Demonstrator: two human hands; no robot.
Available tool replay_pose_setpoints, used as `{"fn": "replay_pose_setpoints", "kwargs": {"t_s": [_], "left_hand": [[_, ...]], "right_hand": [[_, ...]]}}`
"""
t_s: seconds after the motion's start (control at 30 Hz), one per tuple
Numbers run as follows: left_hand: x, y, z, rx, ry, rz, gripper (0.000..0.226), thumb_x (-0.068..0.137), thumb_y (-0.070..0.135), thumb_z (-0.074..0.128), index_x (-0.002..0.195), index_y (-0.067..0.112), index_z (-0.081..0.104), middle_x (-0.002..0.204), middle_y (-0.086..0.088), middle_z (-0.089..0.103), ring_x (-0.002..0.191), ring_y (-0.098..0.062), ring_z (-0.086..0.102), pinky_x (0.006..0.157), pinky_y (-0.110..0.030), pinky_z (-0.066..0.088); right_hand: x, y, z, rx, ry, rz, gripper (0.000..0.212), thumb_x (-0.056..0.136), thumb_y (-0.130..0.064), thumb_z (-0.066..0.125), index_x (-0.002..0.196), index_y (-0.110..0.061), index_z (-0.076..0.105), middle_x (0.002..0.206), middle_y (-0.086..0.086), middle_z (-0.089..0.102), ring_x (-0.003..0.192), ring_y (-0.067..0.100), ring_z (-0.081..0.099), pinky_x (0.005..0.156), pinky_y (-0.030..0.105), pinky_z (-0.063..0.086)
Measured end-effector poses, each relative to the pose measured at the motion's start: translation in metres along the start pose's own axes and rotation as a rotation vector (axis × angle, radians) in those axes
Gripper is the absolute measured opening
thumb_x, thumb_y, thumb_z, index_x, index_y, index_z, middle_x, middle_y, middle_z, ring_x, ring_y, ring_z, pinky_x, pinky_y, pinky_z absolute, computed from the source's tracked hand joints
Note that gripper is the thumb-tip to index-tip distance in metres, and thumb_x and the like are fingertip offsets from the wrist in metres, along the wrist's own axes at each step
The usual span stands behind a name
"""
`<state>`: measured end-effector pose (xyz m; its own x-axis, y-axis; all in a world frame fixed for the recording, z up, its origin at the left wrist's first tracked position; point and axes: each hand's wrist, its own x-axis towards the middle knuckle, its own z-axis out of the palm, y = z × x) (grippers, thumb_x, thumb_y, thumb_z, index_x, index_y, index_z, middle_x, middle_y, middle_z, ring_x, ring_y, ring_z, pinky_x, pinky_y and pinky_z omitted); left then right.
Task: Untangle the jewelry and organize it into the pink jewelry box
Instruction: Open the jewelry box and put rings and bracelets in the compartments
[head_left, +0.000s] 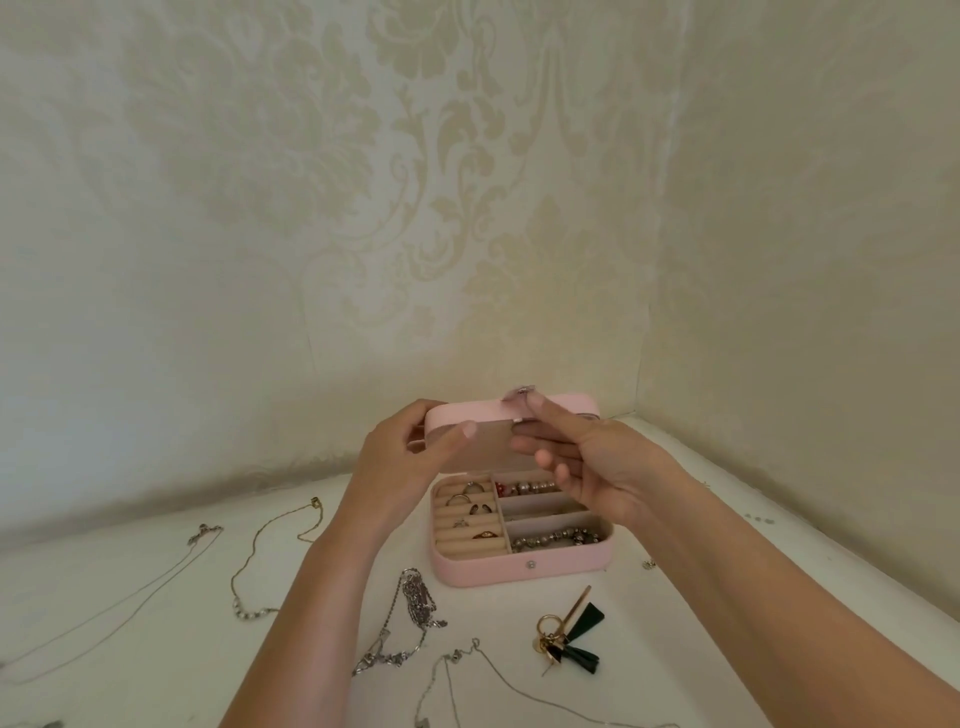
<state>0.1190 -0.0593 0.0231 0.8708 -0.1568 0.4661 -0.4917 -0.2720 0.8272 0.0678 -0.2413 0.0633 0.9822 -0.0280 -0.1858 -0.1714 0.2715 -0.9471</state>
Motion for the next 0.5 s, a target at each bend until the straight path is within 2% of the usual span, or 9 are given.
{"fn": "replay_pose_setpoints", "kwargs": {"t_s": [0.13,0.33,0.4,0.5], "left_hand": [[-0.0014,-0.0012,0.0014,0.060,0.013,0.017,0.043,0.063,0.064,0.061,0.091,0.031,0.065,0.082,0.014,0.066,0.076,0.000,0.061,0.062,-0.012,0.044],[-0.0028,-0.0001,0.0021,0.077,0.053,0.052,0.018,0.079,0.044,0.069,0.084,0.026,0.067,0.077,0.018,0.066,0.070,0.000,0.060,0.060,-0.011,0.043],[-0.0034,0.0007,0.0024,0.063,0.053,0.056,0.021,0.076,0.045,0.072,0.082,0.025,0.067,0.074,0.018,0.066,0.067,0.000,0.058,0.059,-0.011,0.042],[-0.0034,0.0021,0.0010,0.019,0.049,0.049,0.037,0.066,0.060,0.065,0.079,0.025,0.069,0.072,0.013,0.066,0.065,0.001,0.057,0.058,-0.008,0.041]], "right_hand": [[0.0002,0.0042,0.0035,-0.006,-0.020,0.024,0.017,0.078,-0.022,0.074,0.081,-0.006,0.070,0.067,0.006,0.071,0.040,0.003,0.053,0.035,0.011,0.039],[-0.0023,0.0067,0.0025,0.014,0.005,0.012,0.004,0.082,-0.010,0.069,0.080,-0.007,0.067,0.060,0.005,0.069,0.035,0.002,0.049,0.032,0.010,0.034],[-0.0030,0.0066,0.0012,-0.041,0.007,-0.013,0.005,0.083,-0.008,0.068,0.078,-0.009,0.066,0.058,0.003,0.067,0.035,0.002,0.046,0.033,0.011,0.032],[-0.0063,0.0098,-0.0037,-0.133,-0.010,-0.030,0.001,0.083,-0.009,0.067,0.082,-0.009,0.067,0.059,0.002,0.066,0.038,0.003,0.041,0.035,0.013,0.029]]}}
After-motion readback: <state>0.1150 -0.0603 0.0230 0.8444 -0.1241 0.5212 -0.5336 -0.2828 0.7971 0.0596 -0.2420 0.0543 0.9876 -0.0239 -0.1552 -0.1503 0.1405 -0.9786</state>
